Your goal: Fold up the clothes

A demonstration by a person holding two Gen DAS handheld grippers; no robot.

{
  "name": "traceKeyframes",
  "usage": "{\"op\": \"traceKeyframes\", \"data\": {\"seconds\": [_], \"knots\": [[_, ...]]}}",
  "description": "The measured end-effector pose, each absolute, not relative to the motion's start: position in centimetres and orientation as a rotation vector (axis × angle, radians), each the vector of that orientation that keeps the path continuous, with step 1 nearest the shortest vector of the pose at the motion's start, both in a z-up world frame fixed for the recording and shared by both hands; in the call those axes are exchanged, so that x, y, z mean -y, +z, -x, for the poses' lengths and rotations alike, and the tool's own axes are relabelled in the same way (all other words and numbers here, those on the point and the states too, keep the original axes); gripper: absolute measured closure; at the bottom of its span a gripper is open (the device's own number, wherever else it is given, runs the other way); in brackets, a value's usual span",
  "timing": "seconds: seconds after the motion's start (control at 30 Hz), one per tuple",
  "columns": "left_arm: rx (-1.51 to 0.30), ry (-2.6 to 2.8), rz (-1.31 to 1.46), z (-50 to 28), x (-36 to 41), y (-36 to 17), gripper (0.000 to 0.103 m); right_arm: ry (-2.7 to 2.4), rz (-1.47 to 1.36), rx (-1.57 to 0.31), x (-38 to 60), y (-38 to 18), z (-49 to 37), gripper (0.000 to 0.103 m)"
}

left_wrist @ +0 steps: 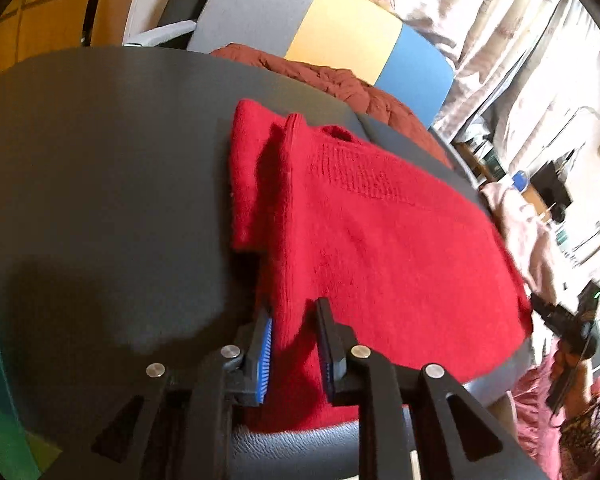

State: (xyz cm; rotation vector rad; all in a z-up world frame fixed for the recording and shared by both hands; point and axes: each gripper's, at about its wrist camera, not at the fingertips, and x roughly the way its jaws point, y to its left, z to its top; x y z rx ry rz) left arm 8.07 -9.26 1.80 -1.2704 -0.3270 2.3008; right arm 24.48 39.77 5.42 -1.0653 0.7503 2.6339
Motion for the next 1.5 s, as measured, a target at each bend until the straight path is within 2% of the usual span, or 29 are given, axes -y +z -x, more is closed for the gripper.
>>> {"op": "traceKeyframes", "data": {"seconds": [0.17,0.27,0.33,0.47,0.6,0.7,0.77,0.9,0.93,1.0,1.1,1.17,1.2,1.23,1.27,1.4,1.5], "knots": [[0.382,2.265,1.276,-7.6,9.3,1.5,0.084,2.682,1.096,-0.738,-39.9,4.9,-25.8,0.064],[0.339,2.232,1.28,-7.4,8.3,1.6,0.086,2.66,1.165,-0.711,-39.8,4.3,-24.6,0.076],[0.289,2.222,1.277,-7.7,7.8,2.1,0.096,2.614,1.264,-0.718,-40.1,3.5,-23.8,0.096],[0.305,2.205,1.232,-9.0,9.5,4.5,0.097,2.666,1.232,-0.722,-40.0,5.3,-25.2,0.097],[0.344,2.177,1.249,-9.9,11.1,4.5,0.097,2.716,1.167,-0.769,-39.8,7.2,-27.9,0.097],[0.33,2.177,1.3,-10.3,11.4,2.8,0.097,2.673,1.24,-0.766,-39.4,5.3,-28.1,0.097],[0.404,2.154,1.29,-10.4,11.8,2.5,0.097,2.646,1.269,-0.762,-39.4,3.9,-27.8,0.097],[0.551,2.104,1.268,-10.5,12.7,1.8,0.094,2.672,1.261,-0.742,-39.1,3.9,-27.8,0.089],[0.587,2.09,1.261,-10.6,13.0,1.6,0.088,2.679,1.26,-0.737,-39.1,3.9,-27.8,0.071],[0.596,2.076,1.258,-10.5,12.8,1.4,0.086,2.692,1.256,-0.727,-38.9,4.0,-27.8,0.046],[0.577,2.057,1.254,-10.4,11.8,1.1,0.086,2.712,1.249,-0.712,-38.7,4.0,-27.8,0.044],[0.558,2.049,1.259,-10.4,11.6,1.2,0.094,2.725,1.245,-0.702,-38.6,4.0,-27.7,0.045],[0.546,2.046,1.264,-10.4,11.6,1.4,0.099,2.732,1.243,-0.697,-38.5,4.0,-27.7,0.053],[0.534,2.043,1.269,-10.4,11.7,1.6,0.098,2.738,1.241,-0.691,-38.4,4.0,-27.7,0.08],[0.529,2.039,1.271,-10.5,11.9,1.8,0.098,2.745,1.239,-0.686,-38.4,4.0,-27.7,0.094],[0.561,2.048,1.256,-11.3,14.7,3.4,0.099,2.76,1.218,-0.69,-38.8,4.5,-27.9,0.094],[0.454,2.071,1.318,-12.1,15.1,2.7,0.099,2.742,1.251,-0.689,-39.5,4.3,-28.0,0.094]]}}
